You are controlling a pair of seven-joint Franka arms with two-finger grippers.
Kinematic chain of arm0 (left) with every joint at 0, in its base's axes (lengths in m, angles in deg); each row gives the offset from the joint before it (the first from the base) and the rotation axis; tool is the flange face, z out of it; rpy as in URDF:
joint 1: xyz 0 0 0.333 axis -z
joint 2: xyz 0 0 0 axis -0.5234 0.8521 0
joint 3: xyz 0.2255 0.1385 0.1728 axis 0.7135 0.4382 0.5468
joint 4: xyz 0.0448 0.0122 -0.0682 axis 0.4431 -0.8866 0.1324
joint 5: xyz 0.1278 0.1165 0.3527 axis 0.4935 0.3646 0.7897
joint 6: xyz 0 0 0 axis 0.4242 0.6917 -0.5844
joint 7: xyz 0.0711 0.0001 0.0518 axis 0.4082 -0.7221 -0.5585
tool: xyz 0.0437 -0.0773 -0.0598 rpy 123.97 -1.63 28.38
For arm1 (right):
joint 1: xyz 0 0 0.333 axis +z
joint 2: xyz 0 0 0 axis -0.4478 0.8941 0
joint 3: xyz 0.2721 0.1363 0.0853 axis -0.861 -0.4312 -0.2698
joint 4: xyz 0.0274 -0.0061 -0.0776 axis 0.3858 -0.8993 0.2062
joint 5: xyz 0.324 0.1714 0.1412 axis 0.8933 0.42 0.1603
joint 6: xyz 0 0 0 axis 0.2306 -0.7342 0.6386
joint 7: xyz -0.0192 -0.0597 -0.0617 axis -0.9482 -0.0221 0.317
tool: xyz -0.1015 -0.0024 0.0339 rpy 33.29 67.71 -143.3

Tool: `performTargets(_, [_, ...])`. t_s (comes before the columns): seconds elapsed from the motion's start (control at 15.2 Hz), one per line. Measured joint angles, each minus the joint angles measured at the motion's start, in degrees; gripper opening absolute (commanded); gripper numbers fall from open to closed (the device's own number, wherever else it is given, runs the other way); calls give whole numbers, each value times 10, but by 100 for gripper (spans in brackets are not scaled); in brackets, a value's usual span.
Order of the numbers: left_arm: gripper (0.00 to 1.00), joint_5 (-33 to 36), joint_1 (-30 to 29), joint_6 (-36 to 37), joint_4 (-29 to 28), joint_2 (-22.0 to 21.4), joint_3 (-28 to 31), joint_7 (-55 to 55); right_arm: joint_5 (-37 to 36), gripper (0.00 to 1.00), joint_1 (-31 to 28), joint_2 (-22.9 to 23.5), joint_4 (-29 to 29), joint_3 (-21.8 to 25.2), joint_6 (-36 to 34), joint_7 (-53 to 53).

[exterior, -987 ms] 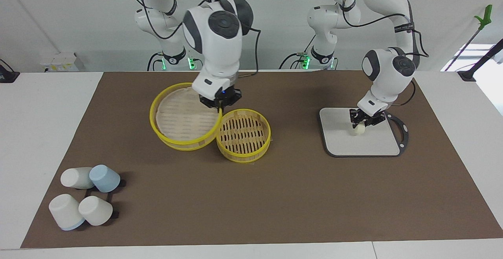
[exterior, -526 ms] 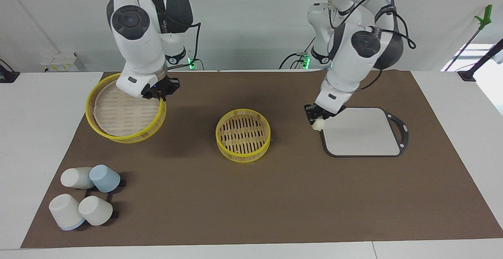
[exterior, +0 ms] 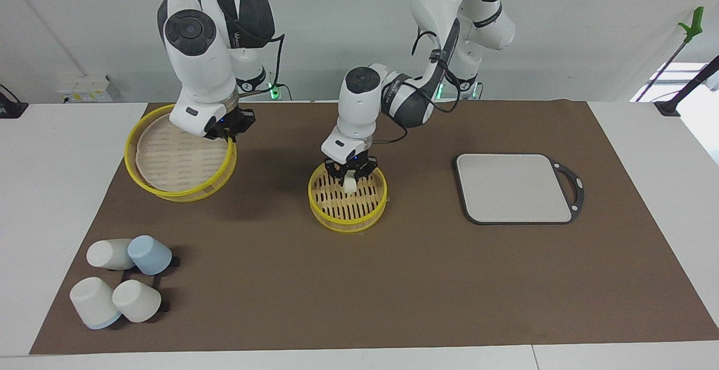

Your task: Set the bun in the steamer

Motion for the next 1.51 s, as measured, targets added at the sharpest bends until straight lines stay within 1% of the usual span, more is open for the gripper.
performTargets(0.07, [36, 4, 0, -9, -4, 9, 2, 0, 0, 0, 0, -1, -2, 0, 2, 0])
performTargets(0.13, [43, 7, 0, -20, -9, 15, 2, 0, 0, 0, 0, -1, -3, 0, 3, 0])
performTargets(0.2, [64, 9, 0, -28, -12, 16, 2, 0, 0, 0, 0, -1, -3, 0, 4, 0])
performTargets(0.26, [89, 10, 0, -29, -13, 15, 2, 0, 1, 0, 0, -1, -3, 0, 4, 0])
performTargets(0.33, [100, 11, 0, -29, -14, 15, 2, 0, 1, 0, 0, -1, -4, 0, 5, 0])
performTargets(0.53, [100, 11, 0, -28, -14, 14, 3, 0, 3, 0, 0, -2, -4, 0, 6, 0])
performTargets(0.66, [100, 11, -4, -14, -13, 2, 6, 0, 4, 0, 0, -2, -4, 0, 7, 0])
performTargets(0.79, [100, 11, -25, 35, -10, -32, 11, 0, 15, 0, 0, -2, -4, 0, 15, 4])
performTargets(0.99, [100, 11, -81, 146, -8, -112, 14, 11, 52, 0, 6, -2, -4, -6, 52, 45])
performTargets(1.05, [100, 11, -103, 181, -9, -137, 16, 28, 64, 0, 24, -2, -5, -7, 74, 76])
performTargets(1.12, [100, 12, -127, 212, -9, -159, 17, 52, 70, 0, 55, 1, -2, -8, 93, 125])
performTargets(1.18, [100, 12, -155, 240, -10, -177, 18, 85, 72, 0, 95, 10, 8, -9, 107, 182])
performTargets(1.25, [100, 12, -184, 262, -10, -192, 19, 123, 71, 0, 137, 29, 30, -10, 118, 237])
performTargets(1.38, [100, 12, -248, 296, -11, -214, 21, 208, 60, 0, 216, 96, 104, -10, 139, 336])
performTargets(1.51, [100, 12, -308, 318, -11, -231, 22, 293, 17, 0, 268, 169, 158, -10, 182, 378])
